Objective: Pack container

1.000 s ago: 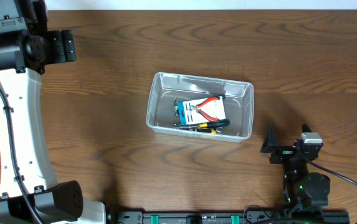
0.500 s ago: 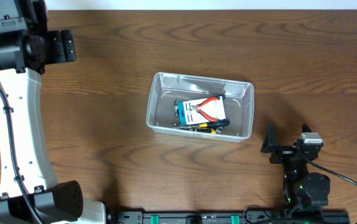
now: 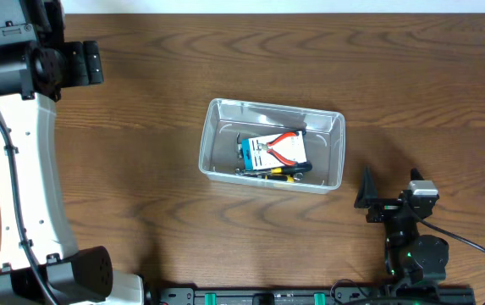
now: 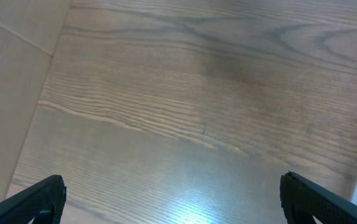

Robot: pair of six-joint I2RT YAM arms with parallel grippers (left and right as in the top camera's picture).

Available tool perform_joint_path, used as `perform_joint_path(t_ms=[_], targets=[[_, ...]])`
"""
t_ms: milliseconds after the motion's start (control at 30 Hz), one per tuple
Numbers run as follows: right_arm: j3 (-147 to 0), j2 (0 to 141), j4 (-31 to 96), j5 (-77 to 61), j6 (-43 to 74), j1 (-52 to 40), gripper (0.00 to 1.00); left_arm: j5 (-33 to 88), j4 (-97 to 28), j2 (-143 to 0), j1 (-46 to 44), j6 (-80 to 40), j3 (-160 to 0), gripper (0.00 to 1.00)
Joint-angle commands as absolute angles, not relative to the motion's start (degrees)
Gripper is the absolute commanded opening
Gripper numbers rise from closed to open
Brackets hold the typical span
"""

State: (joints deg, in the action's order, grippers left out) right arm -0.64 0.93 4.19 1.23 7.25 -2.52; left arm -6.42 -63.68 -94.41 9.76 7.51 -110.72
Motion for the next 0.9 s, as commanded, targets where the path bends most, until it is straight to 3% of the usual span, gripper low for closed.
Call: perform_joint_path(t_ms=[0,500,867], targets=[[-0.32,0.32,4.05,1.45,8.12,-2.17,0.99,-6.72,-63.79,-89.17,10.33,7.84,-111.33,0.98],[-0.32,0.32,4.05,1.45,8.12,-2.17,0.99,-6.9,-63.68,-55.55,7.79,10.15,-107.15,0.98],[-0.32,0.32,4.05,1.45,8.12,-2.17,0.99,-6.87,-50.48,-28.95,6.02,0.49,-76.53,0.98]])
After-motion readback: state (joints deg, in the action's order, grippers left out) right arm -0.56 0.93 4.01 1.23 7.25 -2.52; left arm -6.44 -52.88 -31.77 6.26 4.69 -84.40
